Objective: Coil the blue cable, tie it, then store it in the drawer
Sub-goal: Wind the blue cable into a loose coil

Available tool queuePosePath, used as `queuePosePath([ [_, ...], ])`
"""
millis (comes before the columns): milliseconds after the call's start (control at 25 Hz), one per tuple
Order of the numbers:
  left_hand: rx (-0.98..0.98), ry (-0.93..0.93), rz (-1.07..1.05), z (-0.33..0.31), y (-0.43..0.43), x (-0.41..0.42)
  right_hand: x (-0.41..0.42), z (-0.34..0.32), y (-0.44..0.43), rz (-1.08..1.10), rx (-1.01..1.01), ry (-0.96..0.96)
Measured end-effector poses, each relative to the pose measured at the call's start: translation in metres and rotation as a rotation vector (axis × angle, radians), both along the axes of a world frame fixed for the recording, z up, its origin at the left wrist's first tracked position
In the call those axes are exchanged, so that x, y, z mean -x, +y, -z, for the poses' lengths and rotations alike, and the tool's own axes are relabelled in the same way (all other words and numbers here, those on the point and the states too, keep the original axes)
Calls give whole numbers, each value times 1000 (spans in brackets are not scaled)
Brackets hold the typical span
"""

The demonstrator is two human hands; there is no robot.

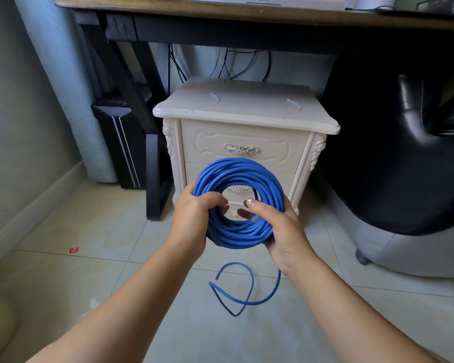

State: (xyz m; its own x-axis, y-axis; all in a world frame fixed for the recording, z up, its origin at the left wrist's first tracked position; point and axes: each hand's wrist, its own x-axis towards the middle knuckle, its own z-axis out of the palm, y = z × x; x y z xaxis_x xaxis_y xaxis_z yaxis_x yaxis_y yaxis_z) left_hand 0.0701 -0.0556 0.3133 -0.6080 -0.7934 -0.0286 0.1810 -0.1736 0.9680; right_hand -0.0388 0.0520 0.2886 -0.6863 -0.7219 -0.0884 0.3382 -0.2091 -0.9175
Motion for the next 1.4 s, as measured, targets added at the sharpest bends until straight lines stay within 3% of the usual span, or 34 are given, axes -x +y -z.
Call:
queuePosePath([
  [120,-85,16,1,5,7,1,-1,0,0,-3,-18,-61],
  [320,-52,-96,169,5,-2,-4,3,-5,3,70,-117,52],
  [480,157,-185,213,-5,-15,-10,10,-15,7,38,-115,188],
  [680,593,-416,334,-7,-20,-20,8,-21,13,-114,-307,636],
  [800,708,-513,313,-5,-13,-18,7,-20,13,-145,-373,741],
  [1080,404,-312,181,-9,-6,-7,11,-23,13,-42,-224,563],
  [1280,88,-144,67,-6,-7,-2,9,-12,10,-28,-18,158],
  [1400,-39,-63,-28,-4,-4,1,-2,-6,5,-6,-6,97],
])
